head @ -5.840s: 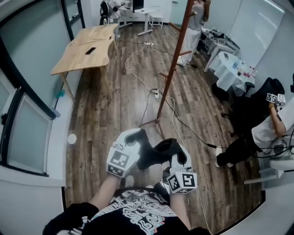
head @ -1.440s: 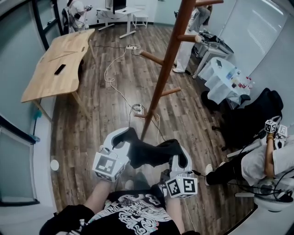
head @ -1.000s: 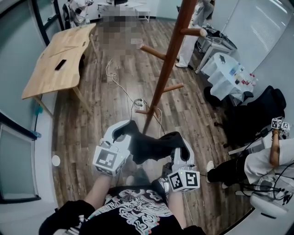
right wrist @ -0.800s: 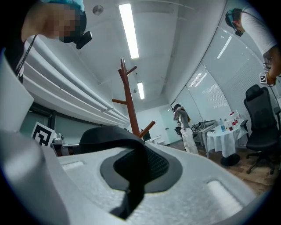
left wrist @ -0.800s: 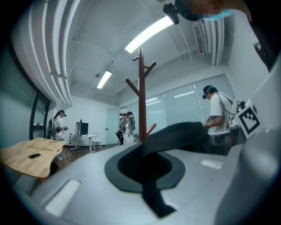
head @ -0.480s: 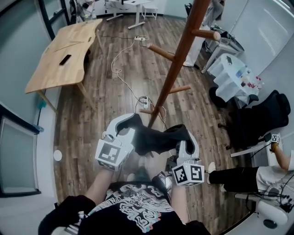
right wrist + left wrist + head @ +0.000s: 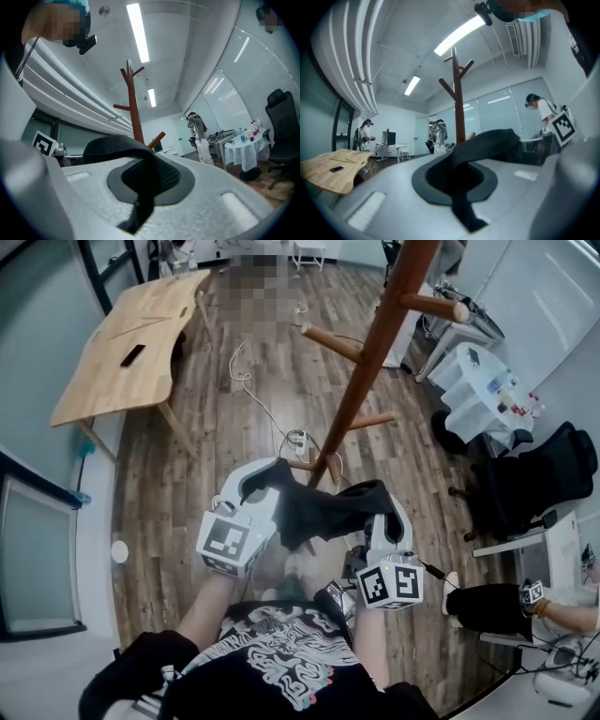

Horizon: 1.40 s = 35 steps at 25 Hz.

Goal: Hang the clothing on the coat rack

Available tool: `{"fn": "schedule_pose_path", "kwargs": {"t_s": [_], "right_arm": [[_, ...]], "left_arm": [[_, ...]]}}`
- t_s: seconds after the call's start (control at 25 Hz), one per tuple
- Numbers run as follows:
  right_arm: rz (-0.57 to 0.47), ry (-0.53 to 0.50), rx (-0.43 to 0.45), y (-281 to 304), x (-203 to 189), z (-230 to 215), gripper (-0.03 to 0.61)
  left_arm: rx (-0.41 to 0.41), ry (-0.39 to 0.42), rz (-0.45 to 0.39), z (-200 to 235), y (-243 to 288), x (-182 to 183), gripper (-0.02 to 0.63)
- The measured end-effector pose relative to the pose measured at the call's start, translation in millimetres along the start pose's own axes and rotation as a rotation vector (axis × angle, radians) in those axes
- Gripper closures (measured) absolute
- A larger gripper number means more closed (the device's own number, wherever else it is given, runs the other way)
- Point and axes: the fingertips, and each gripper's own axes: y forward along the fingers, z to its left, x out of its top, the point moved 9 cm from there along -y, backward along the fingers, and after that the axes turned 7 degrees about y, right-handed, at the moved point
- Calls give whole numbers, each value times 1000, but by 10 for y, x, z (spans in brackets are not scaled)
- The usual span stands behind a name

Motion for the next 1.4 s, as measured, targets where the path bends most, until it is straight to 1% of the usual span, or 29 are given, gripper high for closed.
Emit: {"fn": "schedule_pose_path", "kwargs": {"t_s": [0.44,0.6,0.8,1.0,1.4], "right_arm": [[10,-3,9,262,-21,-106,566],[15,-1,2,346,-14,-192,566],[8,0,3,419,-14,-281,567],[-17,-6,12,558,-45,-293,566],[17,-11,-1,792,-107,-441,566]], "left_arm": [[13,-8,4,138,219,-61,620],[8,-25,12,148,342,-85,620],[7,-26,6,160,454,-86,620],[11,-31,12,277,556,-146,620],[10,-43,25,363,784,-230,620]]}}
